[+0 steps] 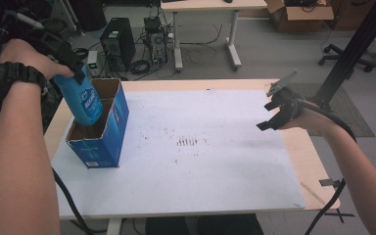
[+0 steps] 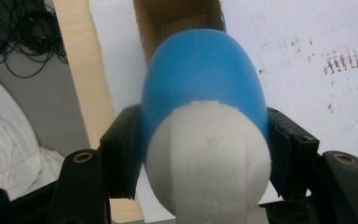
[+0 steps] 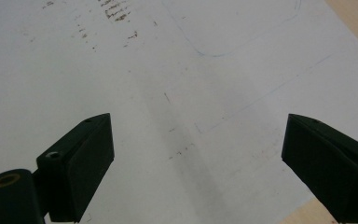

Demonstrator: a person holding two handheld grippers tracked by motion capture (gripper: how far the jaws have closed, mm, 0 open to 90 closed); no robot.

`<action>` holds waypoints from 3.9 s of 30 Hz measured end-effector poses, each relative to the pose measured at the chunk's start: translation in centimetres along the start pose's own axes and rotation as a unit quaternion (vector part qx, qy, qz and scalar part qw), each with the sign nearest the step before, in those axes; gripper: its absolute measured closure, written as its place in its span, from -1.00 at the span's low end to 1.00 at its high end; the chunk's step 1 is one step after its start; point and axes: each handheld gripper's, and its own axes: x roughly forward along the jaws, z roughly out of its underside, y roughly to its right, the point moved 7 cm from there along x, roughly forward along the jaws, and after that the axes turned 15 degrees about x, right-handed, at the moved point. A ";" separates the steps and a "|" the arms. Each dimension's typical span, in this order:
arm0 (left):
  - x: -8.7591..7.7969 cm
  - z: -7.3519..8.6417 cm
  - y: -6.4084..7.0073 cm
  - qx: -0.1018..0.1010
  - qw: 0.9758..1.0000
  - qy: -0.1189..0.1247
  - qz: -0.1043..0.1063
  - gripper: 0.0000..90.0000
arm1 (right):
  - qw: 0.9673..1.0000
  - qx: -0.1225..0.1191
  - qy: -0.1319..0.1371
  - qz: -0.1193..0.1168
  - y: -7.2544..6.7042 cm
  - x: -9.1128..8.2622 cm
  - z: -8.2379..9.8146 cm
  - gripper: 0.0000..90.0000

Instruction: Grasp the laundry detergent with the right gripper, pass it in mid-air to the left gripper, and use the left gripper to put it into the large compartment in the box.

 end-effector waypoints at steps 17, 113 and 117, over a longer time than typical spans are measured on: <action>7.1 1.4 0.3 -0.012 1.000 -0.016 0.023 -0.15 | 1.000 -0.016 -0.015 -0.007 -0.5 0.5 0.4 -0.80; 8.1 1.2 3.6 0.078 0.997 -0.020 0.005 -0.37 | 0.999 -0.023 -0.024 -0.020 -2.2 0.6 -0.1 -0.79; 7.0 0.1 5.2 0.113 0.994 -0.005 0.006 -0.41 | 0.999 -0.024 -0.021 -0.022 -2.5 0.5 -0.5 -0.79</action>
